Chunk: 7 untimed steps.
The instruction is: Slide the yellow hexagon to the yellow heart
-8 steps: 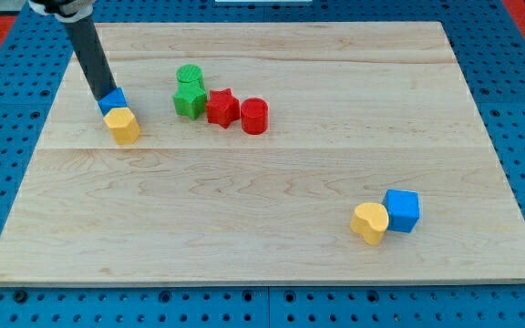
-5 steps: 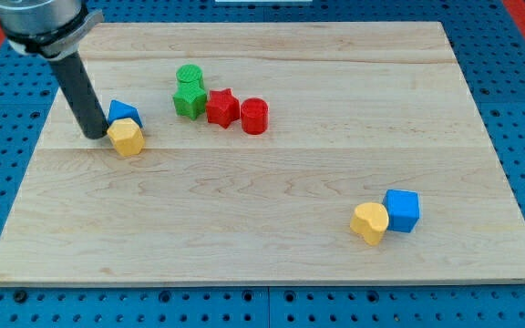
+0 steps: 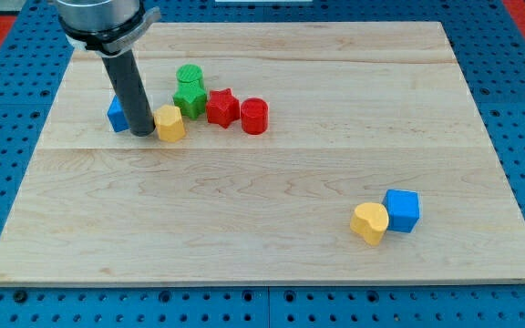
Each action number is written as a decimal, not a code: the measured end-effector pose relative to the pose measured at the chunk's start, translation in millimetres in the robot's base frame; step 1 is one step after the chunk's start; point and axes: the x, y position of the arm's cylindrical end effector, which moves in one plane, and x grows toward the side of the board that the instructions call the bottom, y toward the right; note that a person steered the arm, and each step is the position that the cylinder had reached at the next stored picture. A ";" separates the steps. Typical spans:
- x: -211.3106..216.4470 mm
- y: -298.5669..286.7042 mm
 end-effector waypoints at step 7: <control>6.4 65.9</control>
